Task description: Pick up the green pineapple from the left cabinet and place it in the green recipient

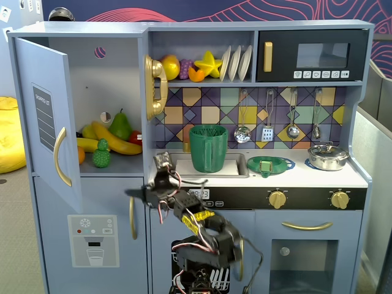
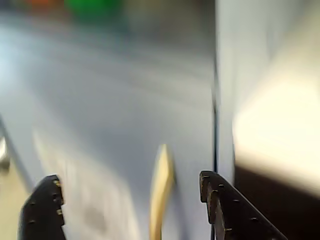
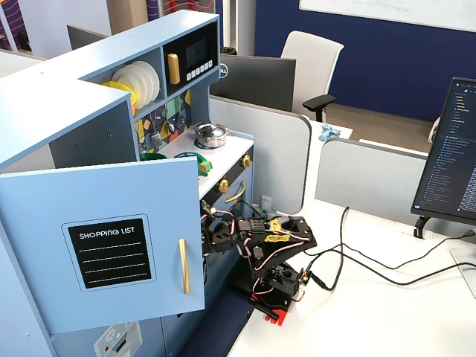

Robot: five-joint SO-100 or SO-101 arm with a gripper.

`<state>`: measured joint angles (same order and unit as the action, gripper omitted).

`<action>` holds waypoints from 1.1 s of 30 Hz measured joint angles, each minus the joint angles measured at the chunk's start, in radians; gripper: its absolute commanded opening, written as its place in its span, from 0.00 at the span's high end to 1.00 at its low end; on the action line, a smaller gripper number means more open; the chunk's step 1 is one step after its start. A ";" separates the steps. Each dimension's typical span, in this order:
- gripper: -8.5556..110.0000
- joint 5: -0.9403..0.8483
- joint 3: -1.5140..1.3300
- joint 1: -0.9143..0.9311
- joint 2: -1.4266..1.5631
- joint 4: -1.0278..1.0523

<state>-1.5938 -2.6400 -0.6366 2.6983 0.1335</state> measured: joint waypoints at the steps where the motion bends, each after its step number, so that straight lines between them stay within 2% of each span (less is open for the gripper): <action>1: 0.67 -0.011 0.017 0.000 -0.046 -0.057; 8: 0.62 -0.083 0.173 -0.012 -0.313 -0.316; 23: 0.64 -0.121 0.385 -0.091 -0.609 -0.469; 33: 0.65 -0.012 0.468 -0.061 -0.759 -0.574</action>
<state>-1.6061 -2.1721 -0.6980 1.9390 -0.4403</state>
